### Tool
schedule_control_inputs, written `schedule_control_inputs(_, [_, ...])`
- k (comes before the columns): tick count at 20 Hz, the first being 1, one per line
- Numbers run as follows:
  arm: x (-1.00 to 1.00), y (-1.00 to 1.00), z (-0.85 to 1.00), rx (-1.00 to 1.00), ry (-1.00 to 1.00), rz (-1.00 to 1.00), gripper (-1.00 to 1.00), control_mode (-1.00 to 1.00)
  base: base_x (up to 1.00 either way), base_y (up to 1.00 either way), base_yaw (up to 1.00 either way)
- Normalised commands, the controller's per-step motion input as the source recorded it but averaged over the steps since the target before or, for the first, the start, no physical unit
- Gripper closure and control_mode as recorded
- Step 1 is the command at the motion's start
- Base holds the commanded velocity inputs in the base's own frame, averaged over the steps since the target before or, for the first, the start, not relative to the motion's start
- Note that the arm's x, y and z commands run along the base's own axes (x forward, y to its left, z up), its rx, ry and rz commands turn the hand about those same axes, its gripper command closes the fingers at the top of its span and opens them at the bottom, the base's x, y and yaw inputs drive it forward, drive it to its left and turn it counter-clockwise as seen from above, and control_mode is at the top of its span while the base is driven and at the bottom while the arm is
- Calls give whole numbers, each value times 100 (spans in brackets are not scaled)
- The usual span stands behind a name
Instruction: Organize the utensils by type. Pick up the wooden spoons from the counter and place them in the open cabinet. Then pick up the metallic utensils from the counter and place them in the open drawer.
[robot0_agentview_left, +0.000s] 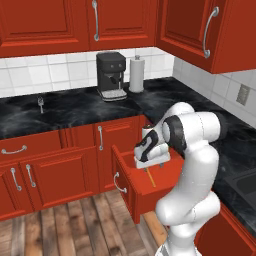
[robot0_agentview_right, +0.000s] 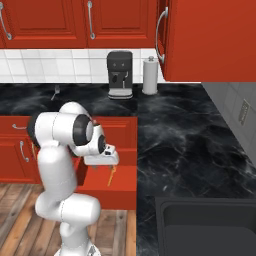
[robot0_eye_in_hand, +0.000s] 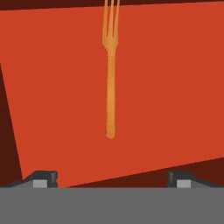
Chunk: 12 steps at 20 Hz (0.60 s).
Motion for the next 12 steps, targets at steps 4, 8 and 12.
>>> schedule_control_inputs(4, [-42,0,68,1,0,-9,-100,-100,0,0,0])
schedule_control_inputs(8, [-36,0,69,1,0,-7,-100,-100,0,0,0])
schedule_control_inputs(12, [-27,0,70,0,0,-2,-100,-100,0,0,0])
